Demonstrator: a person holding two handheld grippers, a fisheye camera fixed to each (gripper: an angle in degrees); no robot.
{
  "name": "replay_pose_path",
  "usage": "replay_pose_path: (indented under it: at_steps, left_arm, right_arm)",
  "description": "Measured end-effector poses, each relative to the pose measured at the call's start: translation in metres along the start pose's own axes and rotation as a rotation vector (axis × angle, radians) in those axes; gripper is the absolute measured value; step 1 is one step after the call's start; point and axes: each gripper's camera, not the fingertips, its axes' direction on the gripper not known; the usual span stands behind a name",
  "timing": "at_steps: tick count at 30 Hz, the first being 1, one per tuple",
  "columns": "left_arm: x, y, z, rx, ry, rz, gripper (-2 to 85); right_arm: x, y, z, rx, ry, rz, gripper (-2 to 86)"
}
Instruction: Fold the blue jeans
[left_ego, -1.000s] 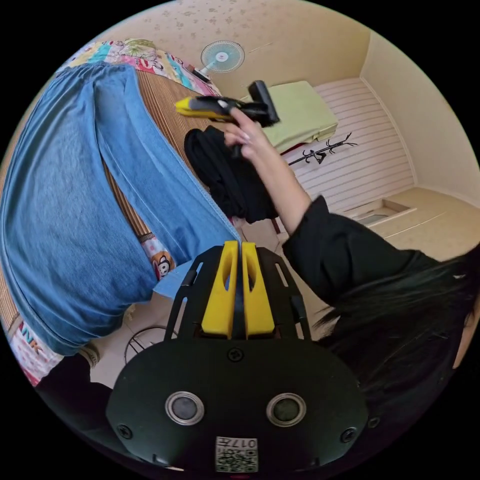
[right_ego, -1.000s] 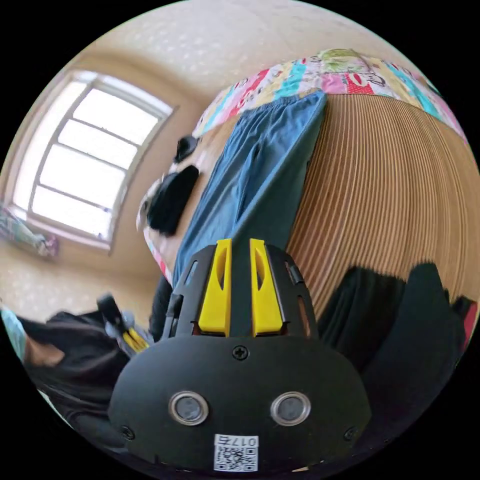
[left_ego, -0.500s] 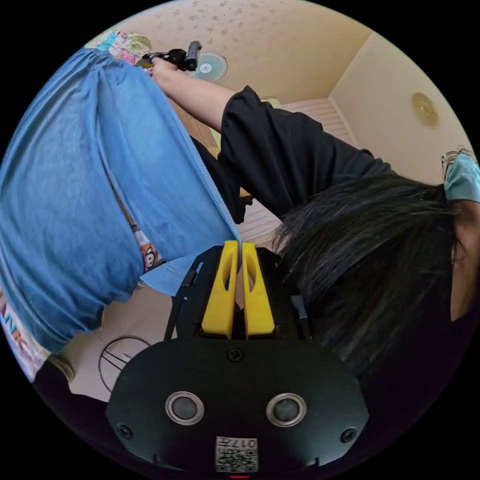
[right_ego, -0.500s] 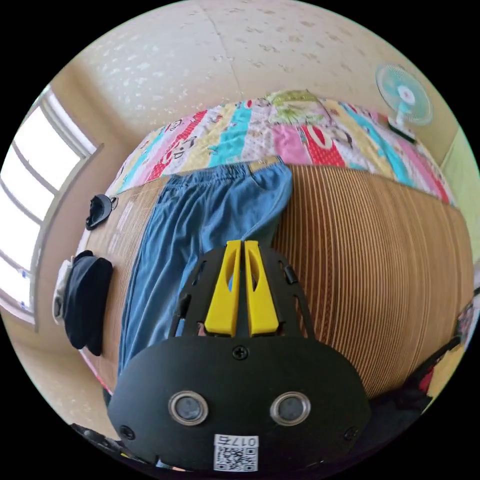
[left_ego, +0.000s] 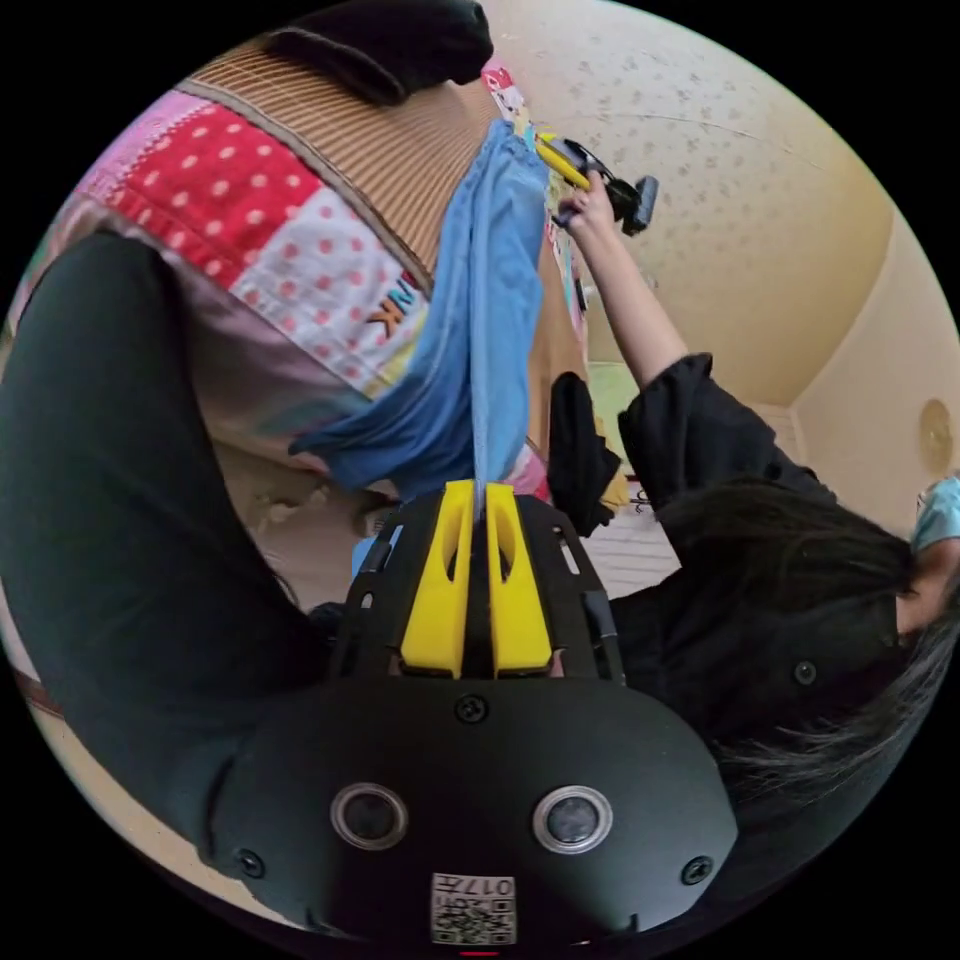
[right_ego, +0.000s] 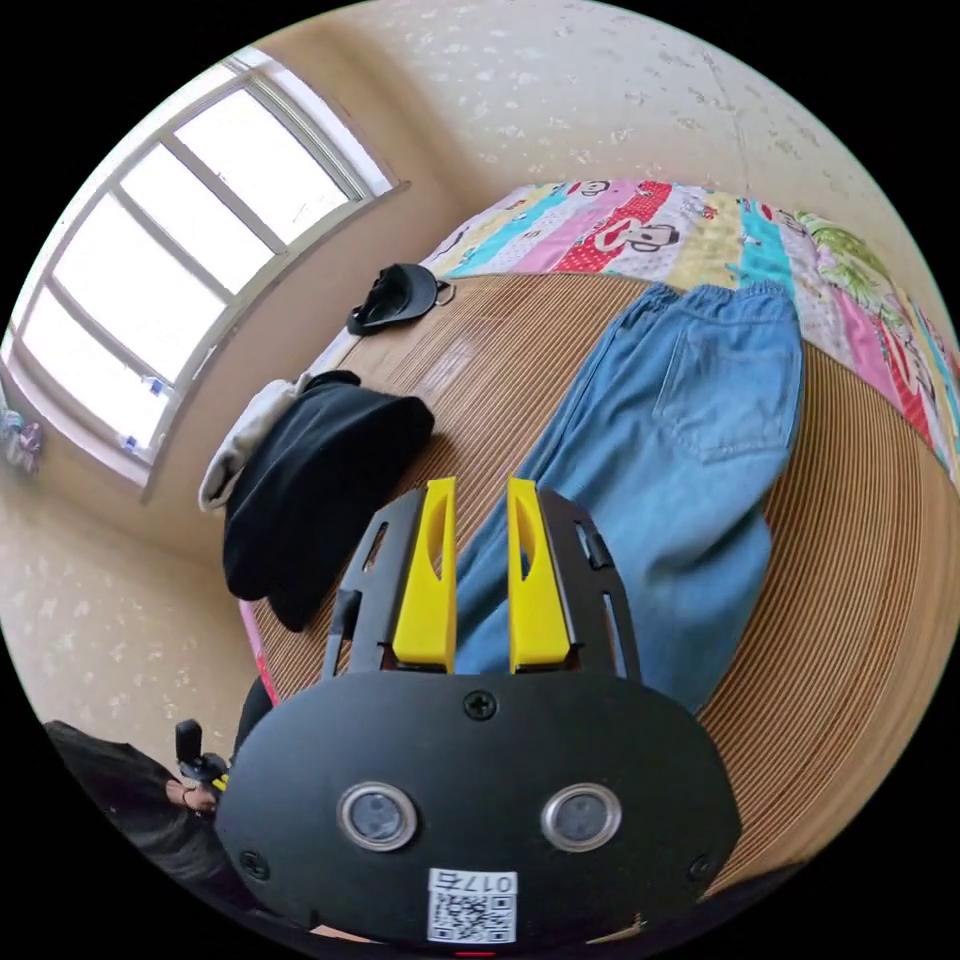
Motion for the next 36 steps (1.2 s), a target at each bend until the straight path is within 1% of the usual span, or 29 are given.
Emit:
replay_pose_path:
  at_steps: [2,3,4,5,6,8,11,13,16,18,20,22,25,26,27,29,31,33,36]
  left_arm:
    - [-0.002,0.000,-0.012,0.040,-0.066,0.008,4.7]
    - [0.000,-0.001,-0.016,0.057,-0.084,0.018,4.8]
    - [0.005,-0.004,-0.020,0.086,-0.107,0.043,5.0]
    - [0.012,-0.012,-0.023,0.106,-0.121,0.081,5.2]
    - [0.017,-0.018,-0.022,0.108,-0.126,0.101,5.3]
    - [0.036,-0.048,-0.013,0.095,-0.160,0.177,6.9]
    - [0.063,-0.092,0.009,0.085,-0.220,0.253,9.8]
    - [0.078,-0.116,0.021,0.113,-0.258,0.300,10.4]
    - [0.095,-0.152,0.052,0.101,-0.366,0.312,11.2]
    - [0.096,-0.164,0.082,0.032,-0.420,0.315,9.2]
    - [0.097,-0.163,0.112,-0.040,-0.439,0.342,4.1]
    - [0.099,-0.153,0.108,-0.029,-0.407,0.324,3.6]
    - [0.099,-0.127,0.083,0.000,-0.219,0.337,3.5]
    - [0.090,-0.118,0.079,-0.007,-0.205,0.302,3.7]
    - [0.083,-0.114,0.078,-0.014,-0.220,0.272,3.8]
    - [0.062,-0.098,0.074,-0.012,-0.289,0.189,4.7]
    - [0.058,-0.087,0.065,0.034,-0.266,0.180,6.3]
    - [0.062,-0.084,0.058,0.077,-0.223,0.195,7.9]
    - [0.076,-0.102,0.061,0.100,-0.234,0.233,10.6]
  right_arm:
    - [0.004,0.078,-0.027,0.027,-0.030,0.003,8.8]
    - [0.005,0.099,-0.035,0.034,-0.021,0.000,8.9]
    - [0.006,0.143,-0.051,0.041,0.017,0.010,8.9]
    - [0.009,0.188,-0.068,0.057,0.061,0.045,9.0]
    - [0.011,0.211,-0.077,0.066,0.081,0.068,9.2]
    - [0.017,0.292,-0.109,0.102,0.122,0.188,10.1]
    - [0.019,0.366,-0.129,0.113,0.083,0.287,11.0]
    - [0.019,0.393,-0.130,0.103,0.073,0.329,11.0]
    - [0.013,0.414,-0.128,0.071,0.027,0.340,10.1]
    - [0.006,0.419,-0.134,0.087,0.049,0.344,7.9]
    - [0.004,0.421,-0.143,0.070,0.051,0.348,4.6]
    - [0.003,0.421,-0.159,0.074,0.020,0.333,3.9]
    - [-0.006,0.428,-0.195,0.079,-0.071,0.302,3.7]
    - [-0.011,0.435,-0.206,0.087,-0.084,0.286,3.9]
    - [-0.013,0.439,-0.208,0.085,-0.081,0.275,4.0]
    - [-0.013,0.454,-0.206,0.010,-0.044,0.270,5.2]
    - [-0.006,0.465,-0.209,-0.003,-0.011,0.312,6.6]
    - [0.002,0.468,-0.222,0.042,-0.034,0.339,7.8]
    - [0.022,0.456,-0.247,0.121,-0.068,0.363,9.0]
